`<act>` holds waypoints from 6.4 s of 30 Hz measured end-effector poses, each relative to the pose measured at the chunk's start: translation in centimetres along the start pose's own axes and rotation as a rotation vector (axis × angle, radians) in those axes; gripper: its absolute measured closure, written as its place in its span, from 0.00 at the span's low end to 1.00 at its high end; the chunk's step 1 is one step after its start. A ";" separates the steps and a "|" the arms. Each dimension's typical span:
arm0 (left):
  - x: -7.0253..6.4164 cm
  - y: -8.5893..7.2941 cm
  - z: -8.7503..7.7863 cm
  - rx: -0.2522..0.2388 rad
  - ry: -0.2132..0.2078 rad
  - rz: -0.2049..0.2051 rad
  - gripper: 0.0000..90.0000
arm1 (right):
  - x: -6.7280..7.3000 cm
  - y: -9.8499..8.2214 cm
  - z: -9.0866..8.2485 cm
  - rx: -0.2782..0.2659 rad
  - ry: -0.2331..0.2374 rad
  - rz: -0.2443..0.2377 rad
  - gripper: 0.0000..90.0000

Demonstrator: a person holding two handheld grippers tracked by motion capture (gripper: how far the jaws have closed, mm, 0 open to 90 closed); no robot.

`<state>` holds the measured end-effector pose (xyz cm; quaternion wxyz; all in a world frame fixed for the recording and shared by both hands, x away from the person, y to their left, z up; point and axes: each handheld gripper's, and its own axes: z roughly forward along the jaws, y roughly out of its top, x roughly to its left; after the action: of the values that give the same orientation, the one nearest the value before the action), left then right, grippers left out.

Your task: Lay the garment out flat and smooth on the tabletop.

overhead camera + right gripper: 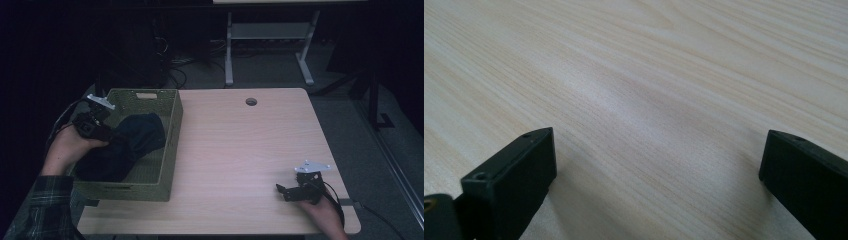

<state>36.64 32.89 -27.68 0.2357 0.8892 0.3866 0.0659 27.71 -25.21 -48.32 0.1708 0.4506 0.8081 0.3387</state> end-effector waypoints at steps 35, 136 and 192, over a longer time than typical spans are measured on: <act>-4.6 7.5 -4.4 -0.090 -0.083 0.164 0.77 | 0.0 0.0 0.0 0.000 0.000 0.000 0.02; -19.1 16.5 23.2 -0.006 -0.399 0.338 0.57 | 0.2 0.0 0.0 0.000 0.020 -0.008 0.02; -20.6 3.1 21.5 0.051 -0.214 0.335 1.00 | 0.2 0.0 0.0 0.001 0.018 -0.018 0.02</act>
<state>30.81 8.31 -43.79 0.2387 0.9486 0.2077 -0.0007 27.57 -25.09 -48.31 0.1665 0.4405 0.8137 0.3408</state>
